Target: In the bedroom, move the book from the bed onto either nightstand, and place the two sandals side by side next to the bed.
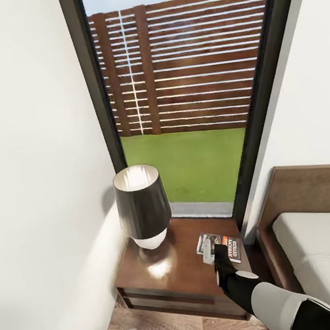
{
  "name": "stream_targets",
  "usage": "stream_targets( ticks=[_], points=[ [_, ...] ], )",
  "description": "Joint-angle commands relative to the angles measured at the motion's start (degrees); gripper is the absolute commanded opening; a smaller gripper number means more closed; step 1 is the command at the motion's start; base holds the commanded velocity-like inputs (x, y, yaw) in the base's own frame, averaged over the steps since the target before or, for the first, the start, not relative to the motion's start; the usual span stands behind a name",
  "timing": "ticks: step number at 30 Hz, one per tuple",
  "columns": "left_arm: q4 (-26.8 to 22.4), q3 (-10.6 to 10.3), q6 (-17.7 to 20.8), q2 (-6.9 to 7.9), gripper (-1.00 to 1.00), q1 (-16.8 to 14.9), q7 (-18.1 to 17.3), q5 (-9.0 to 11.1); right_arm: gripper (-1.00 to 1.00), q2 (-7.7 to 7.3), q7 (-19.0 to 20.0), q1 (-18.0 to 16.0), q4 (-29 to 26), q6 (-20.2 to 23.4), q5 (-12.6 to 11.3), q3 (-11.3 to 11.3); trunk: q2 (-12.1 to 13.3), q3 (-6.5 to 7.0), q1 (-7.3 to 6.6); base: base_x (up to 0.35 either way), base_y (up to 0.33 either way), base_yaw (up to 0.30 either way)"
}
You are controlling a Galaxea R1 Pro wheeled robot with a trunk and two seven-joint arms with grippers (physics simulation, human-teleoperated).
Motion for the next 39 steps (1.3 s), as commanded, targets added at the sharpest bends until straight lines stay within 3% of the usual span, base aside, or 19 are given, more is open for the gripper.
stream_targets(
  ticks=[1,13,21,39],
  points=[
    [-1.9,-0.5,-0.3,0.06,1.0,1.2,0.8,0.2,-1.0,-0.01,-0.1,0.0,0.0,0.4,0.3,0.3,-0.4,-0.22,0.23,0.0,0.0,0.0],
    [-3.8,-1.1,-0.4,0.09,1.0,2.4,1.2,0.3,-1.0,-0.12,-0.1,0.0,0.0,0.4,0.2,0.3,-5.3,-2.38,2.86,0.0,0.0,0.0],
    [-3.6,-2.8,-0.4,0.09,1.0,2.4,1.2,0.3,-1.0,-0.12,-0.1,0.0,0.0,0.4,0.1,0.3,-8.5,-3.81,4.62,0.0,0.0,0.0],
    [-3.6,-2.9,-0.4,0.09,1.0,2.4,1.2,0.4,-1.0,-0.12,2.6,0.0,0.1,-1.2,-0.1,0.3,-15.7,-7.04,8.57,0.0,0.0,0.0]
  ],
)
